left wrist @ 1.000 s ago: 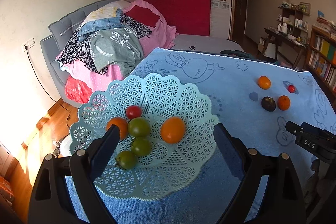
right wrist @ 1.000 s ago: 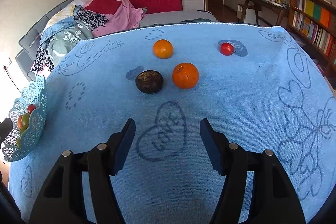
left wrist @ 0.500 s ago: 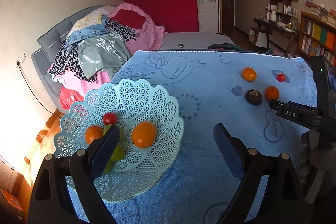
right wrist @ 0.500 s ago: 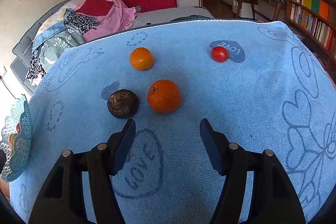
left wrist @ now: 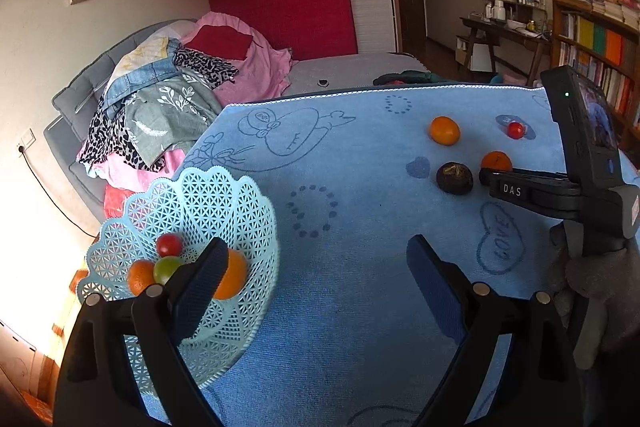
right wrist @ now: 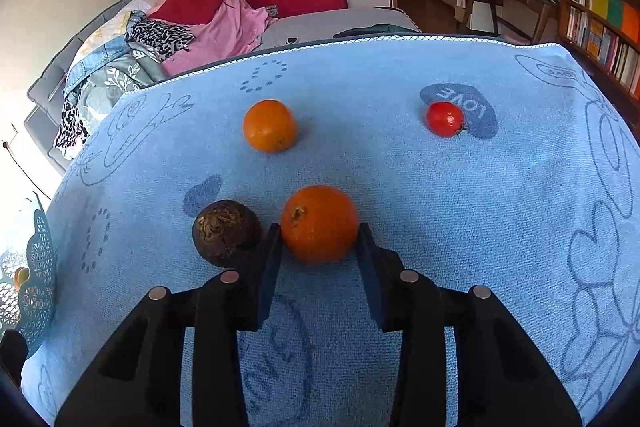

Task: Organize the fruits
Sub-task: 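Grasp the dark brown fruit with the left gripper while the right holds its orange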

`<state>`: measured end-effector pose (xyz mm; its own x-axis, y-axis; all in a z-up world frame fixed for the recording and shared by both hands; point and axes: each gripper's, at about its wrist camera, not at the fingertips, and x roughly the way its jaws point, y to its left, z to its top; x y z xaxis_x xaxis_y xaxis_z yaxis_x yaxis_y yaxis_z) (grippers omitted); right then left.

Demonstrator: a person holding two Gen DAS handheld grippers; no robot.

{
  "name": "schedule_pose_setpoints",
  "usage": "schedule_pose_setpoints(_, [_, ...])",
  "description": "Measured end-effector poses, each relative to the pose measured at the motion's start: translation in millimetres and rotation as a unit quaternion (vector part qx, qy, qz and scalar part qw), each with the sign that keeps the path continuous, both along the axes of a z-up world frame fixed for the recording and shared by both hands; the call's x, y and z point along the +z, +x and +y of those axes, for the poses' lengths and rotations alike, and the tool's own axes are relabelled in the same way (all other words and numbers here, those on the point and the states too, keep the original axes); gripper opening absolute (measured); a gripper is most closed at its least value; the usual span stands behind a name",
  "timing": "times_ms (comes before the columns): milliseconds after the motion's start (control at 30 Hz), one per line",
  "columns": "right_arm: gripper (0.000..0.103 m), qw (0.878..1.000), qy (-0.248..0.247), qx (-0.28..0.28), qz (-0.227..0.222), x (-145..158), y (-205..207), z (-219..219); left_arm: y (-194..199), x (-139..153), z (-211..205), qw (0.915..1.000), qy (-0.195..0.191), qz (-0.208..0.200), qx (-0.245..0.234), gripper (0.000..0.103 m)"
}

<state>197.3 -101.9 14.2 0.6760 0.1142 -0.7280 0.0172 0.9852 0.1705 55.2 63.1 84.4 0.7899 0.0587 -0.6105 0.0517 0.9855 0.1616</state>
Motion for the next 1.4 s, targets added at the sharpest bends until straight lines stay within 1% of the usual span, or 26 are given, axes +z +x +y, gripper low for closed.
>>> schedule_pose_setpoints(167, [0.038,1.0,-0.002,-0.008,-0.006,4,-12,-14,11,-4,-18,0.9998,0.005,-0.004,-0.017,0.09])
schedule_pose_setpoints(300, [0.038,1.0,-0.013,-0.022,-0.014,7,-22,-31,22,-5,-30,0.9993,-0.014,-0.009,-0.032,0.09])
schedule_pose_setpoints(367, [0.038,0.999,-0.014,-0.03,-0.016,8,-26,-39,29,-7,-37,0.9992,-0.016,-0.011,-0.035,0.09])
schedule_pose_setpoints(533, [0.038,0.999,0.007,-0.045,-0.017,2,-30,-56,50,-13,-53,0.9986,-0.032,-0.003,-0.042,0.09])
schedule_pose_setpoints(633, [0.038,0.999,0.018,-0.045,-0.011,-3,-30,-60,61,-18,-62,0.9981,-0.039,0.007,-0.046,0.09])
schedule_pose_setpoints(733, [0.038,0.999,0.026,-0.044,-0.016,-3,-31,-62,72,-24,-68,0.9979,-0.04,0.017,-0.048,0.09])
schedule_pose_setpoints(1000, [0.038,0.998,0.031,-0.047,-0.017,-2,-33,-61,95,-41,-89,0.9961,-0.042,0.04,-0.066,0.09])
schedule_pose_setpoints(1200, [0.038,0.998,0.03,-0.049,-0.018,-3,-33,-61,107,-48,-99,0.9953,-0.04,0.048,-0.074,0.09])
schedule_pose_setpoints(1267, [0.038,0.998,0.031,-0.049,-0.018,-3,-33,-62,111,-51,-101,0.995,-0.041,0.052,-0.075,0.089])
schedule_pose_setpoints(1400, [0.038,0.998,0.031,-0.049,-0.018,-3,-33,-62,117,-57,-102,0.9939,-0.043,0.065,-0.079,0.083])
